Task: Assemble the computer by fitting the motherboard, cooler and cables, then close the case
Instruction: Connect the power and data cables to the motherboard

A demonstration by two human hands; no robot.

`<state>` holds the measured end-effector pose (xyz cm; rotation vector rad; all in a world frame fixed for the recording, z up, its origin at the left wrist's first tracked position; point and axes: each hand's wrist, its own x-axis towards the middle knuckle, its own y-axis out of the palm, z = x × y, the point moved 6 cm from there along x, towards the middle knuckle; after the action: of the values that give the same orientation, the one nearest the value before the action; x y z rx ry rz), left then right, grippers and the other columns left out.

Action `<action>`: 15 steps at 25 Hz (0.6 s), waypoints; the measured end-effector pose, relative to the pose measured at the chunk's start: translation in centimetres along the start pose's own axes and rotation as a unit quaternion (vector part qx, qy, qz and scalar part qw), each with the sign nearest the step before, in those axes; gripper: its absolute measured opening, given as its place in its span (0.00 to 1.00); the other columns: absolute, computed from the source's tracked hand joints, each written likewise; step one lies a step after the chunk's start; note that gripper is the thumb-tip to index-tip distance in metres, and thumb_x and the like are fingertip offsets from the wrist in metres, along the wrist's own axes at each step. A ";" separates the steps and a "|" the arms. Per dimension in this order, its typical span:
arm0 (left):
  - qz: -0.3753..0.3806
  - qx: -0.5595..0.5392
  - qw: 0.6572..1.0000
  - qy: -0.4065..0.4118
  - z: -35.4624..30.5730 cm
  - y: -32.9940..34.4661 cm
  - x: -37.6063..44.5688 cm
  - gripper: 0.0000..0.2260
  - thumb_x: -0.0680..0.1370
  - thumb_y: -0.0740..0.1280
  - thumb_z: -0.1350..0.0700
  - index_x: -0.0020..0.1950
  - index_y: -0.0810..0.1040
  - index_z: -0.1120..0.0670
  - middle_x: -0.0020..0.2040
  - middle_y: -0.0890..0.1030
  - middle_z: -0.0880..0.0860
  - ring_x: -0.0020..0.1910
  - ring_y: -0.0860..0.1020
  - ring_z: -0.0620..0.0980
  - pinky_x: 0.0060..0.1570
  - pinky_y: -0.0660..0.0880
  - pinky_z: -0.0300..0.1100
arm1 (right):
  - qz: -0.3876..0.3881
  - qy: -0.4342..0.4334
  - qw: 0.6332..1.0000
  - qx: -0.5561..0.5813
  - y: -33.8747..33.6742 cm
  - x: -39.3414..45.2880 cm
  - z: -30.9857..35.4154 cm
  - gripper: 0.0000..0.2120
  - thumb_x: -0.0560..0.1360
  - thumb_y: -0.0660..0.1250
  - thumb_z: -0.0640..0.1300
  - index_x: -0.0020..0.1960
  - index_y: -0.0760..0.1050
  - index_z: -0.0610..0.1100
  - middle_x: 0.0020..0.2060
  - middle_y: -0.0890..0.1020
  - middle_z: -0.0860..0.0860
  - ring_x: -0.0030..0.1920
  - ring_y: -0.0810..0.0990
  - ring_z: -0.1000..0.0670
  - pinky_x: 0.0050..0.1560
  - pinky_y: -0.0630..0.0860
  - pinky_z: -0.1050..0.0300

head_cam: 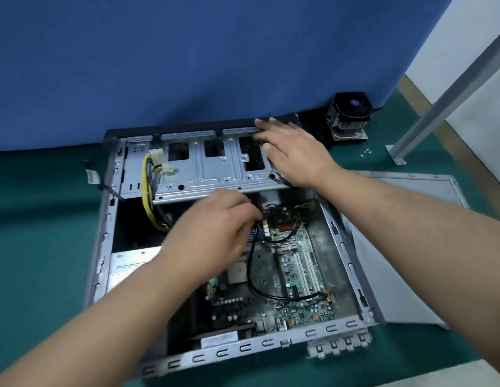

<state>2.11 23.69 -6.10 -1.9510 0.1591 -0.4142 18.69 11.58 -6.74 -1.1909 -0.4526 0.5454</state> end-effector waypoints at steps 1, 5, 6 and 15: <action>-0.029 0.049 0.998 -0.003 1.5 -1.7 -1.8 0.12 0.79 0.68 0.59 0.60 0.83 0.52 0.56 0.82 0.51 0.59 0.78 0.56 0.56 0.76 0.53 | 0.003 0.001 1.000 0.001 -0.1 0.0 0.2 0.19 0.85 0.54 0.48 0.74 0.72 0.50 0.80 0.63 0.56 0.81 0.56 0.52 0.81 0.49 0.49; -0.007 0.162 0.972 -0.168 7.9 -5.1 -6.4 0.20 0.79 0.63 0.49 0.71 0.77 0.45 0.76 0.72 0.50 0.77 0.66 0.56 0.73 0.61 0.55 | 0.003 0.006 1.000 -0.007 -0.2 -0.3 0.5 0.19 0.85 0.55 0.50 0.74 0.73 0.50 0.80 0.63 0.56 0.81 0.56 0.52 0.81 0.50 0.49; 0.005 0.149 0.969 -0.197 8.6 -5.1 -6.9 0.21 0.79 0.61 0.47 0.72 0.75 0.43 0.79 0.68 0.48 0.79 0.63 0.54 0.75 0.56 0.52 | 0.004 0.005 1.000 -0.008 -0.2 -0.4 0.6 0.19 0.85 0.56 0.50 0.73 0.73 0.50 0.79 0.64 0.55 0.81 0.57 0.52 0.81 0.50 0.49; -0.011 0.111 0.969 -0.221 9.7 -4.3 -6.7 0.23 0.77 0.57 0.47 0.72 0.73 0.42 0.81 0.64 0.45 0.78 0.63 0.49 0.78 0.52 0.50 | -0.082 0.065 0.988 0.117 -1.0 -5.0 1.0 0.10 0.82 0.63 0.47 0.59 0.79 0.46 0.65 0.80 0.51 0.64 0.77 0.52 0.67 0.70 0.57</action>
<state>-1.02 35.85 -7.07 -1.7759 -0.1891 -0.0018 14.31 8.97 -5.73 -0.9471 -0.3610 0.3649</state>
